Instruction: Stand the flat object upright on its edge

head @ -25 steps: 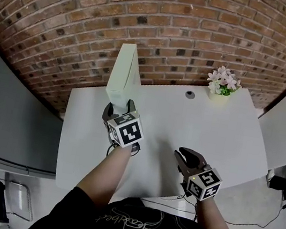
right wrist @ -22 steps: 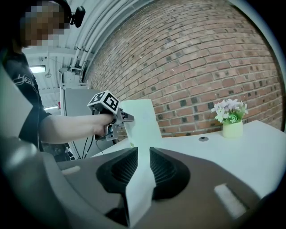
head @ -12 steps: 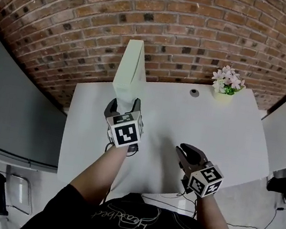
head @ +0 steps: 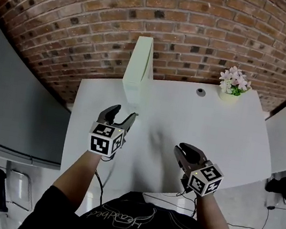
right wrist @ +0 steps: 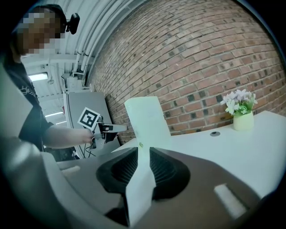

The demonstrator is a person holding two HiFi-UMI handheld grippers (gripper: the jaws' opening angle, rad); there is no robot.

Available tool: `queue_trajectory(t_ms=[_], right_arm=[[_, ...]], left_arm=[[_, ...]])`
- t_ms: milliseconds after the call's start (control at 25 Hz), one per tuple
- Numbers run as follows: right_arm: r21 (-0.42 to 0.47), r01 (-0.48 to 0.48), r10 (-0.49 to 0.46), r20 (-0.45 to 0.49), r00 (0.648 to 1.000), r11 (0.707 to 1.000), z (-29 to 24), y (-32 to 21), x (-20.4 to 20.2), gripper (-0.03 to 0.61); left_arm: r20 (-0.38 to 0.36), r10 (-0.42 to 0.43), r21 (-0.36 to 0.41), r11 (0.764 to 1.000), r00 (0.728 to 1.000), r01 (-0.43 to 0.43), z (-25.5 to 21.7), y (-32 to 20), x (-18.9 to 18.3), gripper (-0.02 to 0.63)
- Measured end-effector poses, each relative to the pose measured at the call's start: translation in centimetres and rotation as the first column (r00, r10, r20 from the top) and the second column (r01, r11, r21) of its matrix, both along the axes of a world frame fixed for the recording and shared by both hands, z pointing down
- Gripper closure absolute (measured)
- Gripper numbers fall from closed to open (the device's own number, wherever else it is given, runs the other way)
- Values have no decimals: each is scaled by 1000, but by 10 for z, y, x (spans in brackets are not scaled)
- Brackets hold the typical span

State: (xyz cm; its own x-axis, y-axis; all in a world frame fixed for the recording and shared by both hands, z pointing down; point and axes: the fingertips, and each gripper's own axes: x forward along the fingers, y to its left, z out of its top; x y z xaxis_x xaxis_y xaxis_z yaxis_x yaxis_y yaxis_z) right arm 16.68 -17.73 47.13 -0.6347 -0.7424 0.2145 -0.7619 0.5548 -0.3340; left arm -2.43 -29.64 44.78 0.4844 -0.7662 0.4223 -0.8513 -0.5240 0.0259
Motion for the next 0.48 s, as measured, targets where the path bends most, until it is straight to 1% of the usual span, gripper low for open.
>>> queue_trajectory(t_ms=[80, 120, 200, 240, 320, 480], right_arm=[[-10, 1, -1, -2, 1000, 1000, 3, -2, -5, 494], [-15, 0, 0, -3, 1000, 1000, 4, -4, -8, 494], [-23, -4, 4, -9, 1000, 1000, 6, -6, -12, 494], [-26, -9, 9, -12, 1000, 1000, 7, -8, -12, 494], [-33, -21, 21, -15, 1000, 999, 8, -11, -13, 494], [-47, -46, 45, -23, 999, 998, 13, -15, -14, 494]], left_arm=[[1, 31, -25, 999, 1000, -31, 12, -6, -8, 393], [-2, 43, -37, 998, 999, -43, 16, -10, -11, 453], [-7, 59, -43, 997, 998, -59, 20, -18, -14, 534], [-10, 67, -41, 997, 998, -67, 21, -21, -14, 564], [-19, 94, -43, 995, 995, -95, 24, -26, -15, 578], [-40, 148, -70, 986, 988, -151, 35, -31, -12, 578]])
